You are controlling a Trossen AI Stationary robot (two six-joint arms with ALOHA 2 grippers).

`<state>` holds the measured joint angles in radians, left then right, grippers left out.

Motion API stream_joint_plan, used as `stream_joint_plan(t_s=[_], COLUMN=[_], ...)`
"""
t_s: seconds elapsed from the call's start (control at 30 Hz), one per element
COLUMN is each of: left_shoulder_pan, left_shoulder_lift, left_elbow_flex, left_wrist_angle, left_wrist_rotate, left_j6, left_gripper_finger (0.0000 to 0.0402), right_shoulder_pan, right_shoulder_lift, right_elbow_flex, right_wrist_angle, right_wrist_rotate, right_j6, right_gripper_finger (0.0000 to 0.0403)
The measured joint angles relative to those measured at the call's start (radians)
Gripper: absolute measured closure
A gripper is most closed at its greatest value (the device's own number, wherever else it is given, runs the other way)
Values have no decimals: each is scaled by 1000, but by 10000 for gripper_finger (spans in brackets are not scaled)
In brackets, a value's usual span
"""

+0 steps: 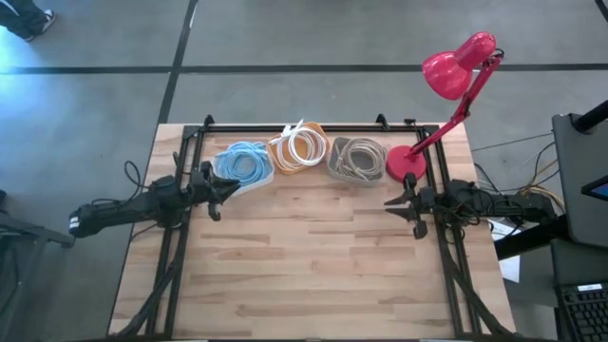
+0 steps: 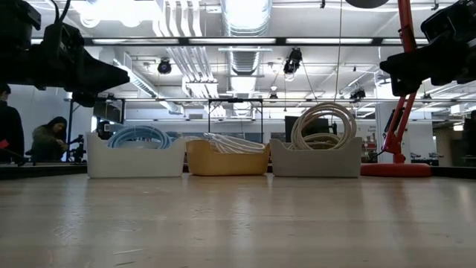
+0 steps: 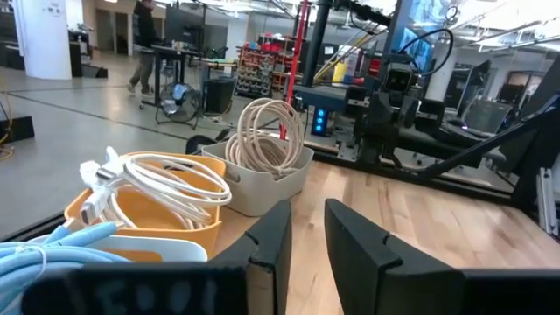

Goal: Pick & Place USB Port
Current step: Return to Home Position

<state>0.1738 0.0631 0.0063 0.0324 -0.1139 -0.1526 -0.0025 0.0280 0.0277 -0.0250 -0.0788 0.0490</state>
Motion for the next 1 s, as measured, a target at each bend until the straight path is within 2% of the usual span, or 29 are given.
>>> stream_joint_plan(t_s=[0.3, 0.77, 1.0], left_shoulder_pan=[0, 0, 0], left_shoulder_lift=[0, 0, 0], left_elbow_flex=[0, 0, 0], left_wrist_angle=[5, 8, 9], left_wrist_rotate=[-3, -4, -4], left_j6=[-2, -2, -2], left_gripper_finger=[326, 325, 321], right_shoulder_pan=[0, 0, 0], right_shoulder_lift=[0, 0, 0], right_elbow_flex=[0, 0, 0], right_wrist_angle=[0, 0, 0], right_wrist_rotate=[0, 0, 0], right_j6=[0, 1, 2], right_gripper_finger=[317, 339, 335])
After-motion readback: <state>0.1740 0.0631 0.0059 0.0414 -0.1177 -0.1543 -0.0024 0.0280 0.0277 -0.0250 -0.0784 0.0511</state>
